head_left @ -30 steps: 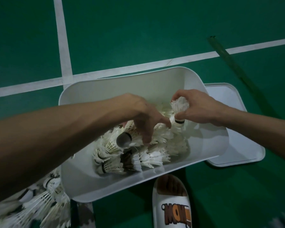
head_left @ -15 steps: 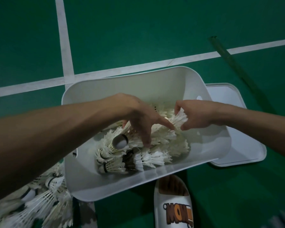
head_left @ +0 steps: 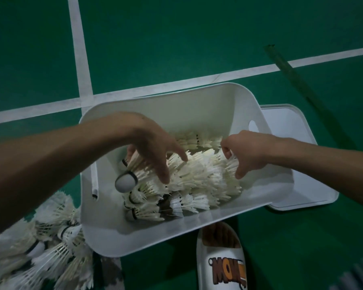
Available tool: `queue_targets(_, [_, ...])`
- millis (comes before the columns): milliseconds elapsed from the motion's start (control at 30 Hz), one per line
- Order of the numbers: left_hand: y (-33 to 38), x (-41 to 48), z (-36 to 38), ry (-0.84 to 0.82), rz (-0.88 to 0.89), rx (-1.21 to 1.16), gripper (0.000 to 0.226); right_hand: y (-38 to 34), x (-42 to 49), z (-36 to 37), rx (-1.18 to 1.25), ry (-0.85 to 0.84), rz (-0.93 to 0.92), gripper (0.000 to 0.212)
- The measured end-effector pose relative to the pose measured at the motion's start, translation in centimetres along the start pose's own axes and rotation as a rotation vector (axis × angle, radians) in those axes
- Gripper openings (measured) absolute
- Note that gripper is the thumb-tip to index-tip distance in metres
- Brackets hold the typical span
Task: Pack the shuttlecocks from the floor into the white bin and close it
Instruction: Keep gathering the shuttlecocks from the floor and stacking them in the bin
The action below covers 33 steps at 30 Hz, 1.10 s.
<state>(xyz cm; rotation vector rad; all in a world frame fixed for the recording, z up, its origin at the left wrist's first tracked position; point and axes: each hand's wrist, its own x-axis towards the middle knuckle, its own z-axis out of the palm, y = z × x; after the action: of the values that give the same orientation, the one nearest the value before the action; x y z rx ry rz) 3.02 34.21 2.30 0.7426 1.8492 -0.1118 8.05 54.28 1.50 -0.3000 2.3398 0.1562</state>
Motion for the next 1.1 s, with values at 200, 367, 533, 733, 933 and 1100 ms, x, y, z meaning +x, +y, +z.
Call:
queue_targets(200, [0.2,1.1,1.5,-0.015,0.042,-0.018,0.081,0.6,0.1,0.0,0.131,-0.036,0.03,0.041])
queue_targets(367, [-0.1,1.2,1.6,-0.012,0.097,-0.015,0.08,0.2,0.1,0.3,0.044,-0.044,-0.045,0.047])
queue_targets(533, [-0.7,1.4,1.7,-0.003,0.117,-0.046,0.082,0.4,0.1,1.2,0.106,-0.013,-0.024,0.053])
queue_targets(733, [-2.3,0.0,0.5,0.179,0.14,-0.206,0.066,0.1,-0.4,-1.5,0.004,-0.051,0.04,0.062])
queue_targets(933, [-2.7,-0.8,0.9,0.531,0.184,-0.491,0.058,-0.7,0.1,-4.2,0.496,0.183,-0.091,0.057])
queue_targets(1100, [-2.4,-1.1,1.5,0.767,0.169,-0.588,0.052,-4.3,0.6,-3.2,1.031,0.062,-0.277,0.087])
